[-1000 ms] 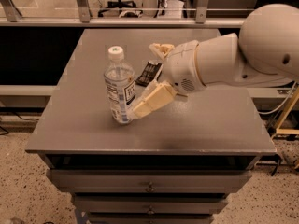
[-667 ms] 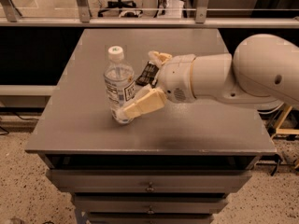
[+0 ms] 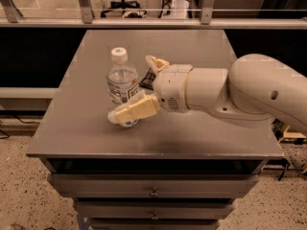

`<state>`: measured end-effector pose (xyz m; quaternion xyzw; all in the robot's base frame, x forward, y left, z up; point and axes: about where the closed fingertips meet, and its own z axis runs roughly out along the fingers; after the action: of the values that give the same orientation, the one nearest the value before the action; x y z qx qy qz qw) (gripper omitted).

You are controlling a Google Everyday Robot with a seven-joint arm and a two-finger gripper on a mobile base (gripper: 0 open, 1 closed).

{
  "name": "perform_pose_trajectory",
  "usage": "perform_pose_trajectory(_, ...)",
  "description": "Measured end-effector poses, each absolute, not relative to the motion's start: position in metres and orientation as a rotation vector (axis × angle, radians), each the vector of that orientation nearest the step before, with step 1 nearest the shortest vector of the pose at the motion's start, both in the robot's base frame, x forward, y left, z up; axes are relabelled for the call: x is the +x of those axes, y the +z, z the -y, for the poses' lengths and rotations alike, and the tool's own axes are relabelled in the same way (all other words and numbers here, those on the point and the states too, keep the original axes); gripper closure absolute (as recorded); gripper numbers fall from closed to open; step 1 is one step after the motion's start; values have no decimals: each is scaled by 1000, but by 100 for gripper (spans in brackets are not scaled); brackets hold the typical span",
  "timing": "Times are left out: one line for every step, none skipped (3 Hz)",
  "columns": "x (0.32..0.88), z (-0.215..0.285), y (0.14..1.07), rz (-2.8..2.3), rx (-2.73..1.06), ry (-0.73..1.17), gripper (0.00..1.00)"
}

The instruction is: Knock blue plastic bottle over

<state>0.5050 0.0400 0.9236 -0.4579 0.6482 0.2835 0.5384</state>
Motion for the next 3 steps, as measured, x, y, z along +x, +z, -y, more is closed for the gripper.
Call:
perform_pose_trajectory(510,-38,921,-1522,-1035,684,18)
perform_pose_trajectory(514,-29,914,-1511,-969,696,42)
perform_pose_trajectory(517,-21,911,-1487,-923,715,65)
